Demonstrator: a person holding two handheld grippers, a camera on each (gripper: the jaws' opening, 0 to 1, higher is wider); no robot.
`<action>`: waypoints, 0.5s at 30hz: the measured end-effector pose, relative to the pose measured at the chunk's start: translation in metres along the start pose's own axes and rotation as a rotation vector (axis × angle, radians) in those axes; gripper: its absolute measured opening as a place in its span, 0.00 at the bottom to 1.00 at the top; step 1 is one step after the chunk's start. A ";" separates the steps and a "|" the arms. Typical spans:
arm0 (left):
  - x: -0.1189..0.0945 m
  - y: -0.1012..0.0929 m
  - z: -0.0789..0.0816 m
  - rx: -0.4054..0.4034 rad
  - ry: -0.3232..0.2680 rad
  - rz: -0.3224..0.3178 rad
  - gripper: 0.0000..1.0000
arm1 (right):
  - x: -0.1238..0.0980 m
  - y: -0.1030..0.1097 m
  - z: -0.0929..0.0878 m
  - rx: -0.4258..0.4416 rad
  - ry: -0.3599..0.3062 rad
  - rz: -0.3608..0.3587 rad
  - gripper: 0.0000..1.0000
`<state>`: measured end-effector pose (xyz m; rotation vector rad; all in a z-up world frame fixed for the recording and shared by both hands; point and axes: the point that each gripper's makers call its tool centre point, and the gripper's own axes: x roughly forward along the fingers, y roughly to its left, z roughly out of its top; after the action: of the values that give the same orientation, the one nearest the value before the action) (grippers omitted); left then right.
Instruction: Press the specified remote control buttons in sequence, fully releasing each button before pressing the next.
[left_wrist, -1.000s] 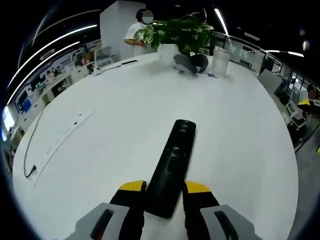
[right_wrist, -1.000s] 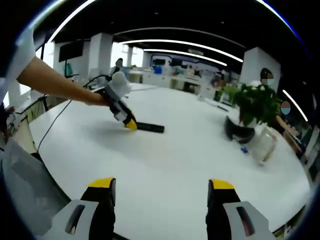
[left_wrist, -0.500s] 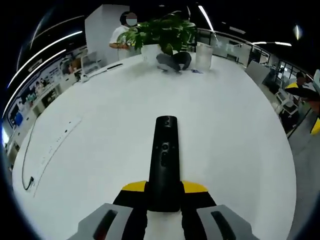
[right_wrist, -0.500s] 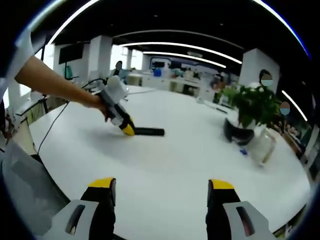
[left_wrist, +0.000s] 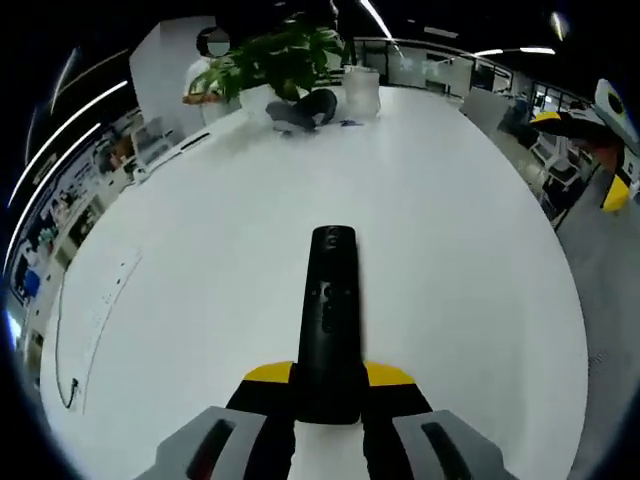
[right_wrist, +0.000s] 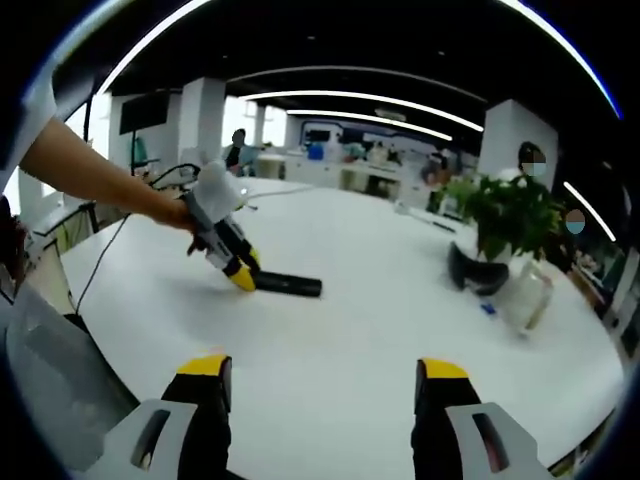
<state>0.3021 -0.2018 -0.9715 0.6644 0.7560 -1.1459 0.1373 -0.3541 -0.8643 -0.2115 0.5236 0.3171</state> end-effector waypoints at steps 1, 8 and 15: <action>0.000 -0.006 -0.001 -0.001 0.007 -0.011 0.23 | 0.000 0.000 0.000 0.001 -0.003 0.000 0.73; -0.007 -0.026 -0.014 -0.054 0.033 -0.031 0.22 | -0.001 0.001 0.004 0.002 -0.021 0.007 0.73; -0.017 -0.050 -0.019 -0.056 0.032 -0.038 0.22 | -0.003 0.001 0.006 0.009 -0.038 0.011 0.73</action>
<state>0.2465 -0.1913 -0.9731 0.6245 0.8284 -1.1469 0.1376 -0.3522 -0.8575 -0.1937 0.4887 0.3288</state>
